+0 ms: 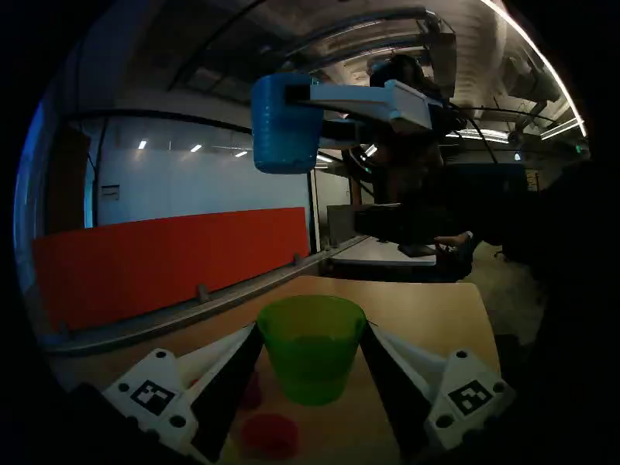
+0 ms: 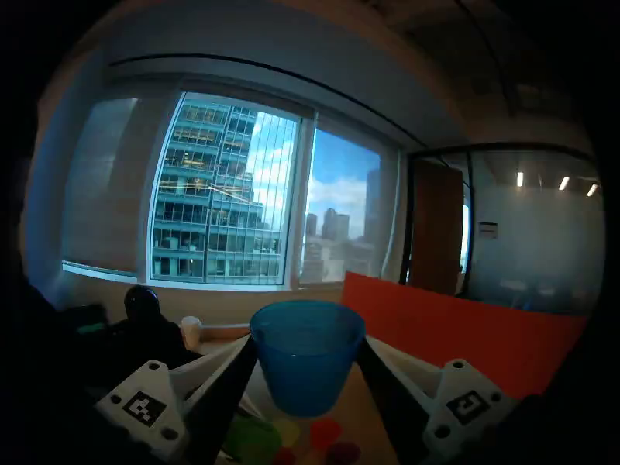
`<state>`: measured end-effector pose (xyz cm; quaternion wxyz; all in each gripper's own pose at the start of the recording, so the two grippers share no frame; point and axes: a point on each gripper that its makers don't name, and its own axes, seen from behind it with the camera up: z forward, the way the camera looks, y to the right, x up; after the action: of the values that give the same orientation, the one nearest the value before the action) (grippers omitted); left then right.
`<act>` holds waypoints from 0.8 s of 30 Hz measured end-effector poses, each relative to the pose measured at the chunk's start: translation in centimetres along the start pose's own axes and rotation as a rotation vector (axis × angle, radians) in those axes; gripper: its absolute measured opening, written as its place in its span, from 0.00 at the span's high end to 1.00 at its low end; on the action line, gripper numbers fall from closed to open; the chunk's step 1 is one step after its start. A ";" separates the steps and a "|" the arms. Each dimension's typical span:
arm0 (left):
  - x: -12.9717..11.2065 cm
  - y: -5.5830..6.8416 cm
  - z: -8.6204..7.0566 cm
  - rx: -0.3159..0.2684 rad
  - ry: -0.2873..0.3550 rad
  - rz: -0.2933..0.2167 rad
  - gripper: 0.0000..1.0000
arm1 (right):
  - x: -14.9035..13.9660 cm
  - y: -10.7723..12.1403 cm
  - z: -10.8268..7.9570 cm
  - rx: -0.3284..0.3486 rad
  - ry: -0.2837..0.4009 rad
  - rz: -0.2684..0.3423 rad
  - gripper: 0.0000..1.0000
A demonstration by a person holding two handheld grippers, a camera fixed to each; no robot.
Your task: Pour water
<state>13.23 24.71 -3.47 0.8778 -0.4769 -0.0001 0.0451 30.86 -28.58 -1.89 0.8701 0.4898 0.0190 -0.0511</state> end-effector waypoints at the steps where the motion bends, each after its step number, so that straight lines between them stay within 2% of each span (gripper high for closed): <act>1: 0.0 0.0 -0.1 0.001 -0.001 0.000 0.13 | -0.1 0.0 -0.1 -0.002 -0.001 0.000 0.11; 12: -0.2 0.2 -0.9 0.004 -0.008 0.002 0.13 | -1.1 0.7 -1.3 -0.030 -0.020 0.000 0.11; 24: -0.5 0.8 -1.6 0.006 -0.020 0.004 0.13 | -2.1 1.9 -3.6 -0.066 -0.040 0.014 0.11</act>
<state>12.73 23.76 -4.99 0.8790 -0.4739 -0.0077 0.0516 29.05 -24.36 -1.93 0.8864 0.4598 -0.0001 -0.0542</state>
